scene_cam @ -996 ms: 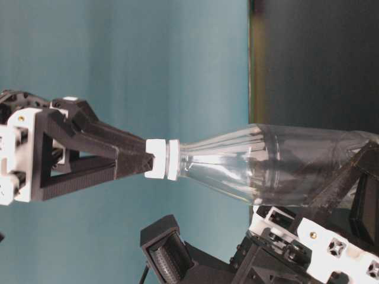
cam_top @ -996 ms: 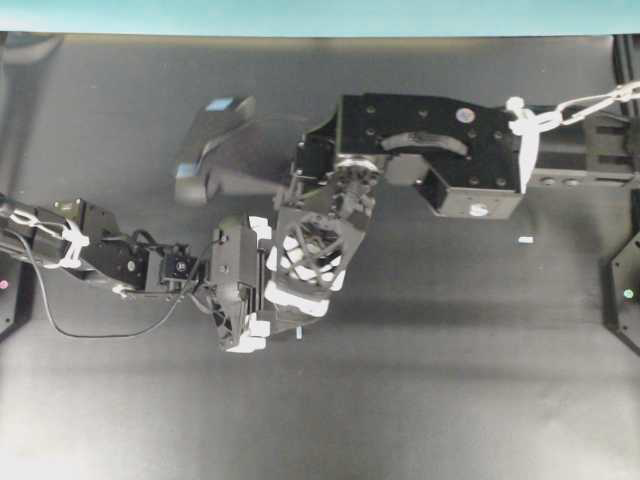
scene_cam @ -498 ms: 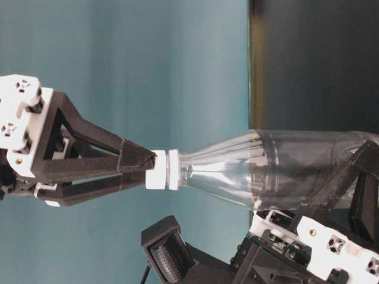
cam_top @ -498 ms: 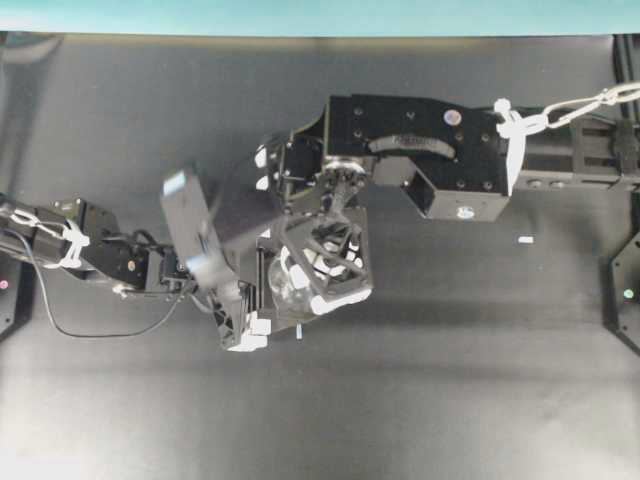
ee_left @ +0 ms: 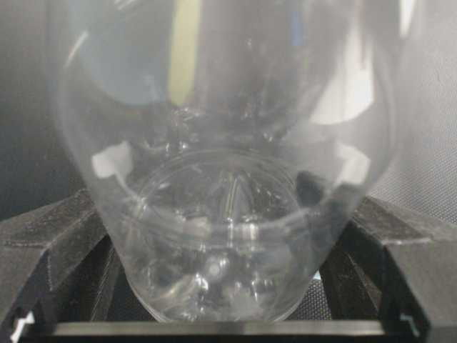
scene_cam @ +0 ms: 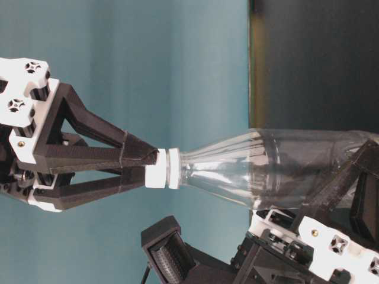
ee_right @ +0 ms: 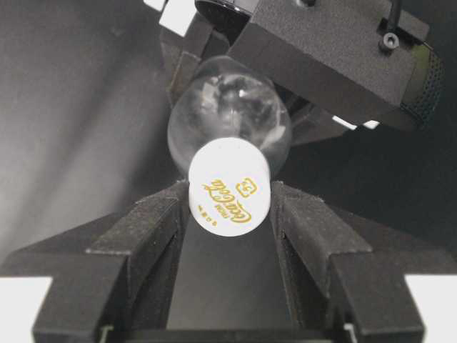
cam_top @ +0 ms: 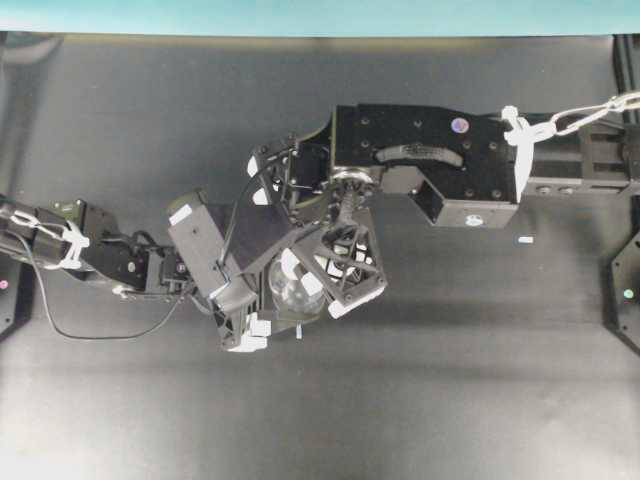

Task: Open the bottle cap by holding the bottle with the left arm and twisting the cap with the right arm.
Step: 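Rotate the right wrist to twist the white cap counterclockwise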

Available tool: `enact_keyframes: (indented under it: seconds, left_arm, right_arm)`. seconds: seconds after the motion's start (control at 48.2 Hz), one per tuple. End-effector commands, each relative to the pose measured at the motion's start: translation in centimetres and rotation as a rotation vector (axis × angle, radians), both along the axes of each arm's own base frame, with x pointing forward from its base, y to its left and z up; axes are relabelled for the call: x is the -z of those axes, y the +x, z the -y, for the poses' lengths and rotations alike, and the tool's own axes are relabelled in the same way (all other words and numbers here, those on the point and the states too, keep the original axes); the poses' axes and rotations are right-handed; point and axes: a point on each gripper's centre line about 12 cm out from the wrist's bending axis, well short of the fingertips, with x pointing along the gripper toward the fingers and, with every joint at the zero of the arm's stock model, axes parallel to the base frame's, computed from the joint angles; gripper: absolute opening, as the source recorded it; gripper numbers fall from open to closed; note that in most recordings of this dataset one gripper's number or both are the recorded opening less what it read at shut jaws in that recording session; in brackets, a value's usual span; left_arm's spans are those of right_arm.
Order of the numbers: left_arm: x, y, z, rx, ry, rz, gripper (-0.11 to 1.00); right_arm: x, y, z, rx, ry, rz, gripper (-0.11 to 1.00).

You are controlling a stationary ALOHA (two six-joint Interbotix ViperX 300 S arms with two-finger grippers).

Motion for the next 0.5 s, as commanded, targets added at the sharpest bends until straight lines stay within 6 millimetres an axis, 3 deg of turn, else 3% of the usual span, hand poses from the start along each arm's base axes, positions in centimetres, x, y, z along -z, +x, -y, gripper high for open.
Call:
enact_keyframes:
  seconds: [0.0,0.332,0.477]
  left_arm:
    - [-0.4,0.3,0.3,0.008,-0.002,0.017,0.87]
    - [-0.3,0.3,0.2,0.007,-0.003,0.014,0.87]
    - [-0.3,0.3,0.2,0.005,-0.003,0.014,0.87]
  right_arm:
    - [-0.1,0.0,-0.3,0.029,0.008,-0.001,0.37]
    - [-0.7,-0.5,0.4,0.227,0.056,-0.021,0.39]
    - [-2.0,-1.1,-0.1,0.235,0.065,0.003,0.76]
